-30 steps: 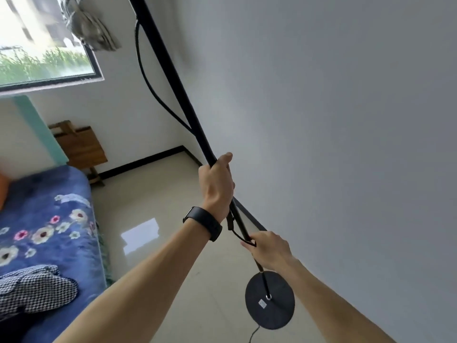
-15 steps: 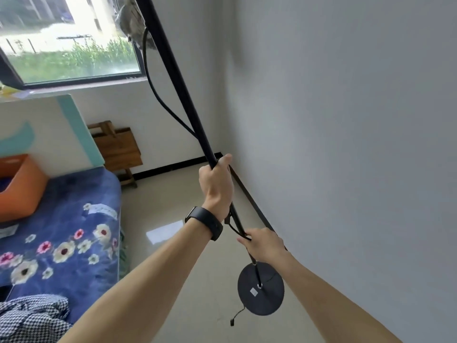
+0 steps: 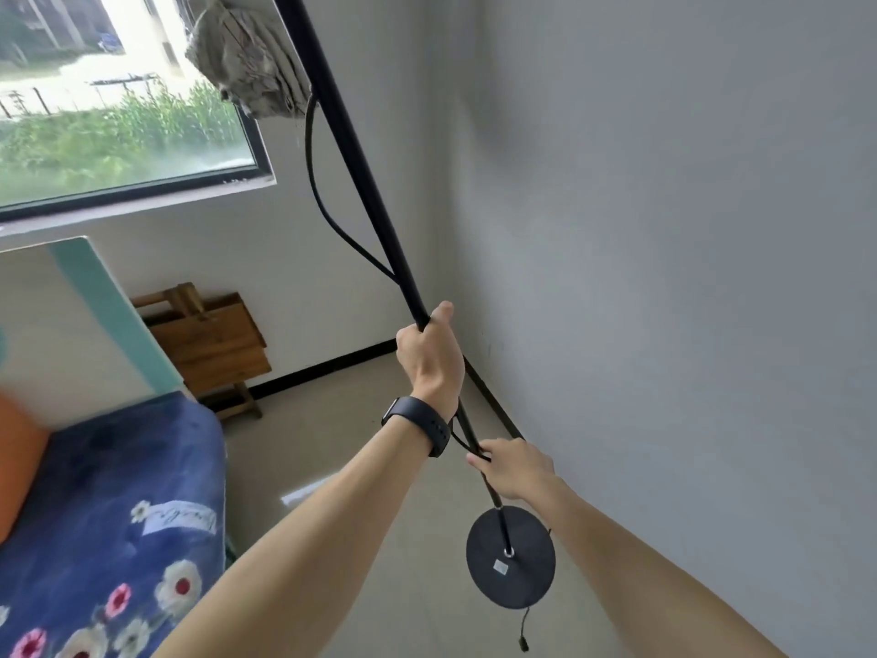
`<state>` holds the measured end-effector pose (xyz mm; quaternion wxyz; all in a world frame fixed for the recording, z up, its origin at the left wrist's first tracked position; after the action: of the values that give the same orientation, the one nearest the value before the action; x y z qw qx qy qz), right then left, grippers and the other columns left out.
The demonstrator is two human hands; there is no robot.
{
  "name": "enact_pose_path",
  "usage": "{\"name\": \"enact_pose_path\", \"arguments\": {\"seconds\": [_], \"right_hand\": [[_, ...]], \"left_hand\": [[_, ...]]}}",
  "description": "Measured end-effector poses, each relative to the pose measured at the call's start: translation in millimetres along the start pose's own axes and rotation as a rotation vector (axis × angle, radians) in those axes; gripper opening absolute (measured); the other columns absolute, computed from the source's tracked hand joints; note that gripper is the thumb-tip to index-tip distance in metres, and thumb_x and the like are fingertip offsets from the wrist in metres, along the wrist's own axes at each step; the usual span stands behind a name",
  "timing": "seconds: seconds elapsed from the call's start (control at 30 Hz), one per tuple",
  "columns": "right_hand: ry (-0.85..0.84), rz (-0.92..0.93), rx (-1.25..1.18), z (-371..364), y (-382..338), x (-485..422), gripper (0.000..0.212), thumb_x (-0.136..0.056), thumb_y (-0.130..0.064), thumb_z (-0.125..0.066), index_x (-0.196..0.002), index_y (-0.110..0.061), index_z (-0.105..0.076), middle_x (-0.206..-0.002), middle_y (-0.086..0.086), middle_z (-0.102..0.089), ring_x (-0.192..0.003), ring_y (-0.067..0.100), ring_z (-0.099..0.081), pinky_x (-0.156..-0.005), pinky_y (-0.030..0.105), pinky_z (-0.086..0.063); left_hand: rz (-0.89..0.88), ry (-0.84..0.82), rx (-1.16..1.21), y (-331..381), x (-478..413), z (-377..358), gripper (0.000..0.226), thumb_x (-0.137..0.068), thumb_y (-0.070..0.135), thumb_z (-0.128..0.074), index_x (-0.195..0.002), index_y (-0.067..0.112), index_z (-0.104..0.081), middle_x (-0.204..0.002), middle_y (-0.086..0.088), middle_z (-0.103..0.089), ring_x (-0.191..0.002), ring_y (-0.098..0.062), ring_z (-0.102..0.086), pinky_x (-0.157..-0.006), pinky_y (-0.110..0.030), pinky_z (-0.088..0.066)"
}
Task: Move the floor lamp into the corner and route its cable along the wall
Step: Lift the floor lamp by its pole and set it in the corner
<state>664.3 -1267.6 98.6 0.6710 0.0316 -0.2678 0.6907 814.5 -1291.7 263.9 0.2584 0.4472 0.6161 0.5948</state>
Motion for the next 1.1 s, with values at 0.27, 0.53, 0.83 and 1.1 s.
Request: {"name": "enact_pose_path", "arguments": {"seconds": [0.27,0.53,0.83,1.1], "right_hand": [[0.009,-0.063,-0.040,44.5,-31.3,-149.0,0.035,-0.100,-0.057,-0.035,-0.086,-0.030,-0.052,-0.096,0.003,-0.070,-0.089,0.027,-0.065,-0.071,0.033,-0.046],[-0.017,-0.069,-0.058,69.3,-22.0,-329.5,0.042,-0.100,-0.059,-0.033,-0.111,-0.031,-0.061,-0.098,0.002,-0.069,-0.091,0.027,-0.065,-0.073,0.035,-0.050],[-0.021,-0.075,-0.111,64.5,-11.8,-550.3,0.038,-0.100,-0.056,-0.035,-0.110,-0.029,-0.061,-0.069,-0.007,-0.053,-0.070,0.025,-0.061,-0.051,0.029,-0.039],[0.040,-0.065,-0.186,42.5,-19.9,-729.1,0.043,-0.102,-0.053,-0.036,-0.118,-0.026,-0.065,-0.099,0.001,-0.065,-0.076,0.024,-0.061,-0.056,0.030,-0.042]], "left_hand": [[0.068,0.007,-0.051,7.8,-158.1,-53.4,0.040,-0.088,0.032,-0.058,-0.060,0.017,-0.032,-0.059,0.003,-0.035,-0.052,-0.018,-0.031,-0.054,-0.031,-0.030],[0.077,0.016,-0.123,-14.3,-315.3,-137.2,0.046,-0.091,0.029,-0.056,-0.059,0.016,-0.027,-0.055,0.003,-0.031,-0.049,-0.017,-0.026,-0.051,-0.030,-0.026],[0.123,0.071,-0.192,-72.5,-503.3,-210.6,0.046,-0.094,0.029,-0.056,-0.060,0.016,-0.028,-0.054,0.003,-0.030,-0.047,-0.015,-0.025,-0.050,-0.029,-0.025],[0.073,-0.024,-0.216,-136.4,-671.1,-259.6,0.049,-0.093,0.026,-0.056,-0.058,0.018,-0.023,-0.048,0.008,-0.025,-0.044,-0.014,-0.020,-0.047,-0.027,-0.021]]}}
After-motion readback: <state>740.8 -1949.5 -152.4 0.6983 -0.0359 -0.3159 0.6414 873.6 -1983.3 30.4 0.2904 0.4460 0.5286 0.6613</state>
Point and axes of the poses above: each hand's wrist, its own x-axis away from the middle knuckle, its own z-axis out of the back of the hand, y = z × x, the point moved 10 cm from there along -x, towards the middle knuckle
